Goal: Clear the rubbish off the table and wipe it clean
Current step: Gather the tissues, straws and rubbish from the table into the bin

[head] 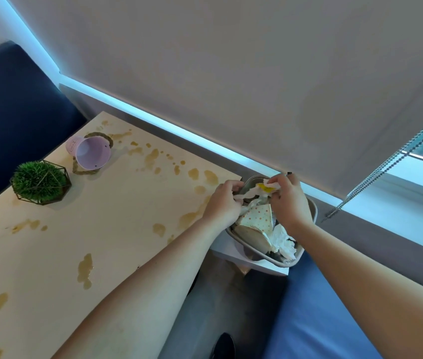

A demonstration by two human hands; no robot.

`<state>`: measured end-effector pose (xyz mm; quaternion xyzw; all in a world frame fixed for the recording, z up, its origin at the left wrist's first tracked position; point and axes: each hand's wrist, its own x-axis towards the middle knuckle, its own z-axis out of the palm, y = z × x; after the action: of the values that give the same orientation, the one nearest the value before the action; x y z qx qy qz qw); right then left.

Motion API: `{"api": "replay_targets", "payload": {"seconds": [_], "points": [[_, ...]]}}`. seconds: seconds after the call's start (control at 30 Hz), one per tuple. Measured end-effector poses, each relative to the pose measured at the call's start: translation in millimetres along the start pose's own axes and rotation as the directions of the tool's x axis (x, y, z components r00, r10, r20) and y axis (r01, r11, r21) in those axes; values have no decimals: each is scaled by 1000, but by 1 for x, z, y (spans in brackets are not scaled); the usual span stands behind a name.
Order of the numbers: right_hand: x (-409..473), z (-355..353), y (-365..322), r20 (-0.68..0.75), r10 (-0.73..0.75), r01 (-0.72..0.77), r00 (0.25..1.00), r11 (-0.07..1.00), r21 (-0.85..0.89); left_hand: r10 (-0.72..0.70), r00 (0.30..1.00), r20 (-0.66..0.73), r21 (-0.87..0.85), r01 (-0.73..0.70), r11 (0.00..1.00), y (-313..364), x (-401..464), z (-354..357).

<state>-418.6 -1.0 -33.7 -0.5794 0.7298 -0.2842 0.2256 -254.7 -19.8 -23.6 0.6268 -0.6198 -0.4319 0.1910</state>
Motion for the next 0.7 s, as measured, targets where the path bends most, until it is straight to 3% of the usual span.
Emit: {"api": "replay_targets", "payload": {"seconds": [0.1, 0.23, 0.37, 0.5, 0.7], "points": [[0, 12, 11, 145, 24, 7, 989, 978, -208, -10, 1000, -28, 22, 11, 1000, -7, -2, -6], [-5, 20, 17, 474, 158, -15, 866, 956, -292, -9, 999, -35, 36, 10, 999, -14, -5, -13], [-6, 17, 2, 394, 98, 64, 914, 924, -378, 4, 999, -50, 32, -3, 999, -19, -10, -23], [-7, 17, -32, 339, 9, 99, 941, 949, -299, -4, 996, -94, 43, 8, 999, -23, -19, -39], [-22, 44, -109, 428, -177, 297, 886, 926, -231, -24, 970, -243, 126, 56, 990, -46, -51, -96]]}}
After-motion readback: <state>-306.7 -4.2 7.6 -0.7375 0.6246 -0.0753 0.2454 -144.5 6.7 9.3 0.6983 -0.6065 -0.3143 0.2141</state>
